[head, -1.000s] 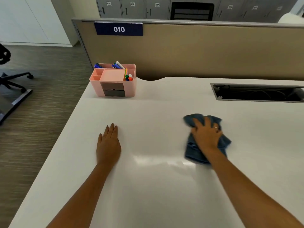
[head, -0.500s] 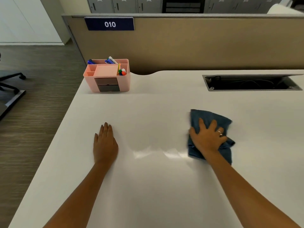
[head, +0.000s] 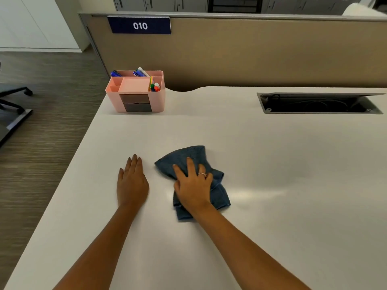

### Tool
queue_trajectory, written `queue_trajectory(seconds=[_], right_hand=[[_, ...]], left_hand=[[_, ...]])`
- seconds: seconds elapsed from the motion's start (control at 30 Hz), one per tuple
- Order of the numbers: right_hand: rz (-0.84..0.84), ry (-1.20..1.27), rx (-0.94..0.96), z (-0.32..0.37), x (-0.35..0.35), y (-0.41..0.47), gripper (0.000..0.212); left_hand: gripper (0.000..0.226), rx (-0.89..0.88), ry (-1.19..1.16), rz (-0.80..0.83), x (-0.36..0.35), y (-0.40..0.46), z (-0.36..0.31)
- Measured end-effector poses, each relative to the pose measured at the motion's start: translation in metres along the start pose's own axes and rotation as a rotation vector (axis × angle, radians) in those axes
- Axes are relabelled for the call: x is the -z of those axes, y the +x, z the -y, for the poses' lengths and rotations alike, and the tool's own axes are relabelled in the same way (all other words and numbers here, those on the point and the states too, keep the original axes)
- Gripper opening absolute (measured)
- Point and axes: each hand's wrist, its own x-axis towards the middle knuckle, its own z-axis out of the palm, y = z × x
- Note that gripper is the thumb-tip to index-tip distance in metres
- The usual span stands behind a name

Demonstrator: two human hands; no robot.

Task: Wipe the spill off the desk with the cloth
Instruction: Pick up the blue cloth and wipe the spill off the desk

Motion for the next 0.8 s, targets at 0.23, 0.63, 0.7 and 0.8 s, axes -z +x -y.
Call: queue_trajectory(seconds=[0.23, 0.63, 0.7, 0.8], right_hand=[[-0.017, 0.007, -0.398, -0.149, 0.008, 0.015, 0.045], [0.028, -0.031, -0.521, -0.195, 0.013, -0.013, 0.072], [0.024, -0.017, -0.463, -0.170, 0.014, -0.013, 0.074], [0.030, -0.015, -0.349, -0.120, 0.015, -0.012, 0.068]], left_hand=[[0.052, -0.012, 0.007, -0.014, 0.001, -0.001, -0.002], [0.053, -0.005, 0.015, -0.014, 0.001, -0.001, -0.001], [0.053, -0.001, 0.015, -0.016, 0.001, 0.000, 0.000], [0.053, -0.001, 0.002, -0.016, -0.001, 0.000, -0.001]])
